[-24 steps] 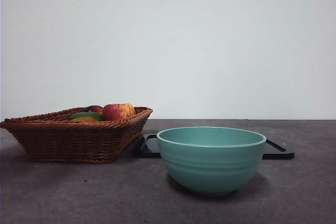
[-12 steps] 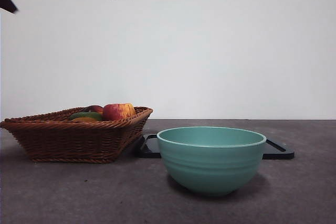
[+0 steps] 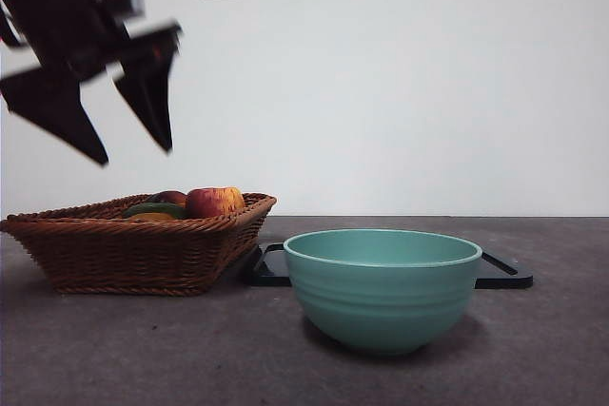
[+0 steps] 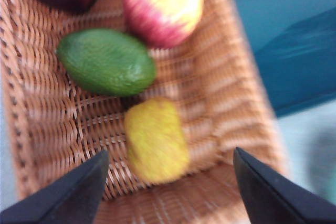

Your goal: Pick up the wifruite, put it on the bowl, pick up the plate, put it on desk

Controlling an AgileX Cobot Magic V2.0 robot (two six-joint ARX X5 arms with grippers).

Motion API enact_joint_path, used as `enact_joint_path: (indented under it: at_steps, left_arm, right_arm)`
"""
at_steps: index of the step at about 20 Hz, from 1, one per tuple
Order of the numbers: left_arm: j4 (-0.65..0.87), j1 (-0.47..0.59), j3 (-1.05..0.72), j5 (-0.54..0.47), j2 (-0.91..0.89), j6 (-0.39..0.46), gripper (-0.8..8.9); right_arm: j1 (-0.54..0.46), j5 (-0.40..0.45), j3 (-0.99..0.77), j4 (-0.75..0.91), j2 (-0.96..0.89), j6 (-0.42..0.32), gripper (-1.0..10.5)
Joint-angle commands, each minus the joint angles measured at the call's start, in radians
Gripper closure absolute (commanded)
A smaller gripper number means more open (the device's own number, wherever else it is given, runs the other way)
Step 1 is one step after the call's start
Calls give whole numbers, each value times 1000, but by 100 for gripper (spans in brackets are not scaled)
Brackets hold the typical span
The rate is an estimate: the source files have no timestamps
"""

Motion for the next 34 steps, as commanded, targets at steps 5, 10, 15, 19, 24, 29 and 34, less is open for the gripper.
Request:
enact_joint_path:
  at_steps: [5, 10, 15, 19, 24, 29, 34]
  left_arm:
    - [101, -27, 24, -65, 182, -5, 438]
    - [143, -28, 24, -100, 262, -24, 439]
    - [145, -32, 24, -101, 268, -30, 609]
    - [136, -35, 24, -97, 255, -45, 663]
    - [139, -71, 25, -88, 97, -52, 663]
    - [136, -180, 25, 6, -121, -52, 663]
    - [136, -354, 25, 39, -167, -56, 659]
  right_arm:
    - [5, -2, 19, 10, 8, 7, 610]
    - [5, -2, 19, 10, 8, 7, 610]
    - [5, -2, 19, 10, 8, 7, 610]
    - [5, -2, 19, 11, 8, 7, 610]
    - [5, -2, 19, 10, 8, 7, 610]
    - [5, -2, 19, 11, 8, 8, 610]
    - [5, -2, 19, 11, 8, 14, 610]
